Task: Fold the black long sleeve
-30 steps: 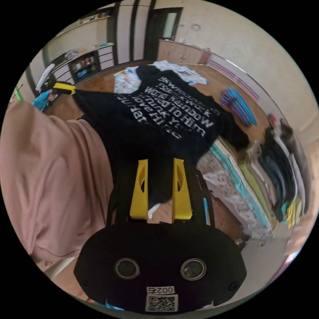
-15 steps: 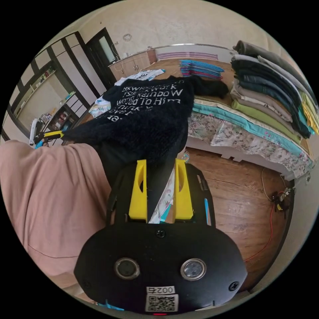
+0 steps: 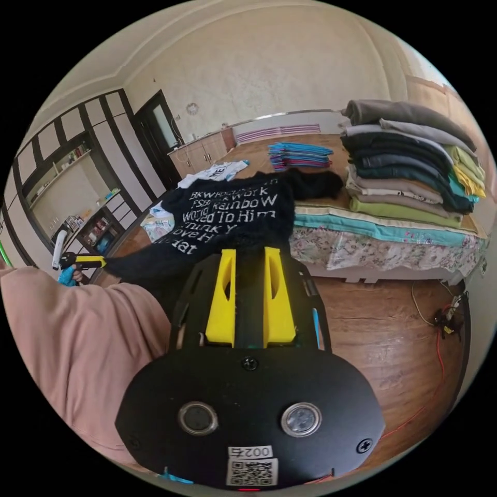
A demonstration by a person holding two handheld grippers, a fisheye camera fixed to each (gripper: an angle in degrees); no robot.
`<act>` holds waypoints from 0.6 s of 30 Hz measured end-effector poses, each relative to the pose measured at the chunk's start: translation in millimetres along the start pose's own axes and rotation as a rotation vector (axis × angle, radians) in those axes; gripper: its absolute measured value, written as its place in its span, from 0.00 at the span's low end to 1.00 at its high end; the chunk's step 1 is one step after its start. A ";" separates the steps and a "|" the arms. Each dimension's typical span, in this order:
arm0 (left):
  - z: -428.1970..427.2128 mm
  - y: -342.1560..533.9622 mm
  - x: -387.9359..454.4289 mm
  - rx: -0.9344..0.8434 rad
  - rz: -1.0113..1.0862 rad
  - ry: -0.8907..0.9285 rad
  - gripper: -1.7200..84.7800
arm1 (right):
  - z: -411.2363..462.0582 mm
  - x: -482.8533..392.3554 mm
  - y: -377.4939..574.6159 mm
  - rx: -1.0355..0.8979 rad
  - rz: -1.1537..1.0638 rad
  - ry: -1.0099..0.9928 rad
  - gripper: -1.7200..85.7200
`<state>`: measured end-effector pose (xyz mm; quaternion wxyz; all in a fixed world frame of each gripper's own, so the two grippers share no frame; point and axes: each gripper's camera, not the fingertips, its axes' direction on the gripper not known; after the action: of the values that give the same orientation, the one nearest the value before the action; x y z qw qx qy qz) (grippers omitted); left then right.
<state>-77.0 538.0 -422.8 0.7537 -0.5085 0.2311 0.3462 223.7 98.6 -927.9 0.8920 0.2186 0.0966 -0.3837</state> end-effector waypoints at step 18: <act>-58.5 3.5 14.2 0.208 -0.013 -0.012 0.01 | -47.4 -35.8 -35.1 0.031 -0.355 0.469 0.06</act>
<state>-70.2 488.7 -456.9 0.8061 -0.4269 0.2578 0.3184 173.3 122.2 -968.8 0.7607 0.2946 0.3310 -0.4743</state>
